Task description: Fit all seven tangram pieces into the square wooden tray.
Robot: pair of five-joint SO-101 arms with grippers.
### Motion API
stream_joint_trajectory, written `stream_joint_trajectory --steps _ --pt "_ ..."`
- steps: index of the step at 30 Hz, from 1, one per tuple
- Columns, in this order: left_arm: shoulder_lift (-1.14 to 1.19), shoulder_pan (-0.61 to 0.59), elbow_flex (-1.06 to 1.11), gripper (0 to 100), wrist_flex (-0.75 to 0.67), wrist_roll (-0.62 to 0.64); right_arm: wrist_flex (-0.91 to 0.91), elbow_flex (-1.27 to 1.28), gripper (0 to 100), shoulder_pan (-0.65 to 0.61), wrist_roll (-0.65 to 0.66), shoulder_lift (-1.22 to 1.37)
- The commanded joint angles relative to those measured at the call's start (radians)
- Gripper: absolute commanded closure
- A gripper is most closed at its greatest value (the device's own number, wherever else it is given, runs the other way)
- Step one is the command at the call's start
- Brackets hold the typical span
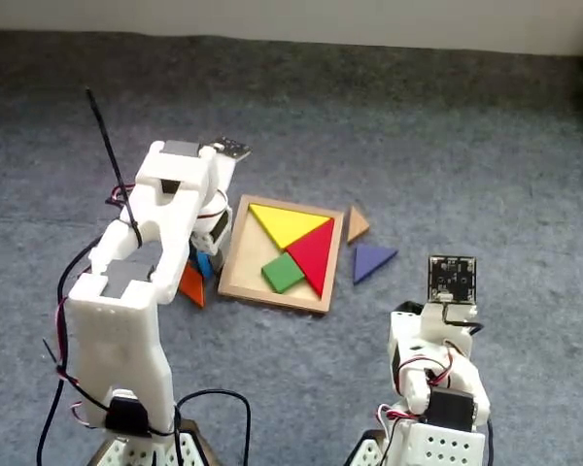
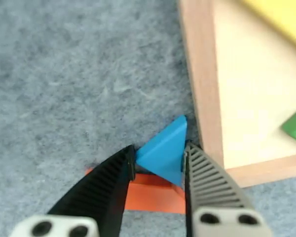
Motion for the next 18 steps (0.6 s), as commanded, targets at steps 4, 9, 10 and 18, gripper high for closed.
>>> stream_joint_trajectory --steps 4,9,10,18 --pt "-0.015 0.039 -0.025 86 0.034 0.008 -0.021 0.136 99.2 0.016 -0.006 -0.002" --pt "-0.136 0.045 -0.042 86 0.100 0.003 -0.021 0.136 99.2 0.016 -0.006 -0.002" --pt "-0.168 0.045 -0.035 86 0.100 0.003 -0.021 0.136 99.2 0.016 -0.006 -0.002" --pt "-0.294 0.097 -0.033 86 0.172 -0.021 -0.021 0.136 99.2 0.016 -0.006 -0.002"
